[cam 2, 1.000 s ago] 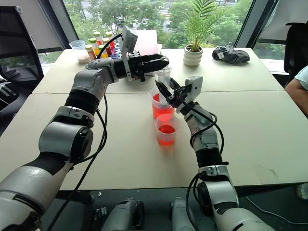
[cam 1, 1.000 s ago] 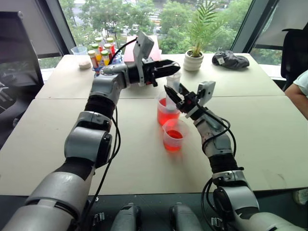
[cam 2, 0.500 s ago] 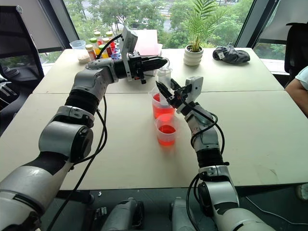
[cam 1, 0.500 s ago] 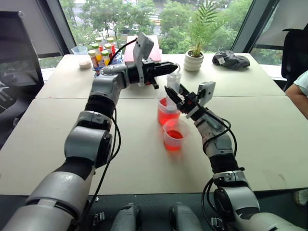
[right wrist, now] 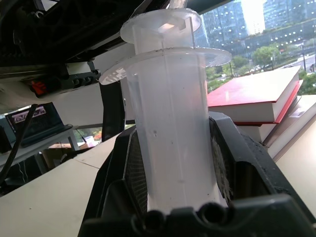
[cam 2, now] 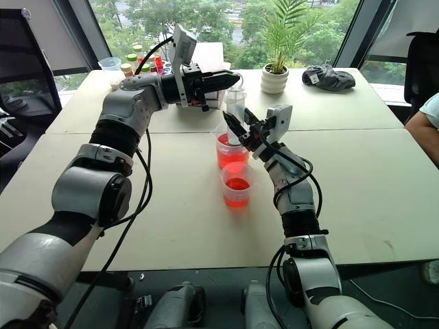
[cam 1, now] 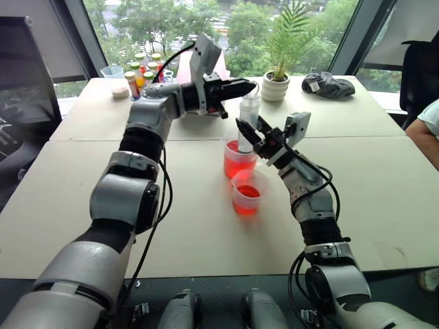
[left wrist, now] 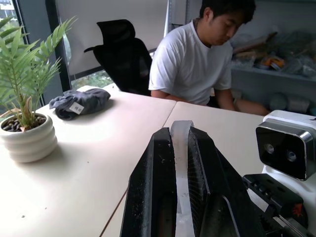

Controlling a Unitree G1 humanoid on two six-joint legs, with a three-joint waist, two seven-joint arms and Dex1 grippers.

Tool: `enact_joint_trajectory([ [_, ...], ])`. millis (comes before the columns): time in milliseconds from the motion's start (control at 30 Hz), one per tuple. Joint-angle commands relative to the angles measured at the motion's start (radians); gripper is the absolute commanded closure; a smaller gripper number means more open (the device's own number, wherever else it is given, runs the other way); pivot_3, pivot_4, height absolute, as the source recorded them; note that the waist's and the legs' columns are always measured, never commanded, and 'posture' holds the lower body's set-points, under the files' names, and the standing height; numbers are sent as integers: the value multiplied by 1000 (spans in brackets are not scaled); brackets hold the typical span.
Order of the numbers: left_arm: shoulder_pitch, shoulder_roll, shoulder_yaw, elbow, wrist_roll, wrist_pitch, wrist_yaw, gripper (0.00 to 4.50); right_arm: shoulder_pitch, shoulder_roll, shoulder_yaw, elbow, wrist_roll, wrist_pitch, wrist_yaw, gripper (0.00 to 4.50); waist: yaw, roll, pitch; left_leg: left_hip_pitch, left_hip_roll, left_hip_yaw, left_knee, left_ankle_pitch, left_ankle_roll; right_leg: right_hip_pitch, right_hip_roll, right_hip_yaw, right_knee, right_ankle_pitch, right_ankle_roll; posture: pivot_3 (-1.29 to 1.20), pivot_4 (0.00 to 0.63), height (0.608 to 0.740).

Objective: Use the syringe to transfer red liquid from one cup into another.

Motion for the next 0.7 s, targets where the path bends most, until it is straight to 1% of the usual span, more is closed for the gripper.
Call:
enact_joint_trajectory([
  [33,-114,44,89,-54,-36,-59,74,4463,26,13,58,-10,-14,13,51,3095,0,0,0,0,0,0,0,0,0,0,0,0,0,0,0,0,150,740],
  [400,-121,46,95,-48,-37,-69,80,4463,26,15,56,-14,-16,13,47,3095,0,0,0,0,0,0,0,0,0,0,0,0,0,0,0,0,150,740],
  [700,-92,36,98,-76,-40,-46,63,4463,-5,6,41,-26,-8,17,40,3095,0,0,0,0,0,0,0,0,0,0,0,0,0,0,0,0,150,740],
])
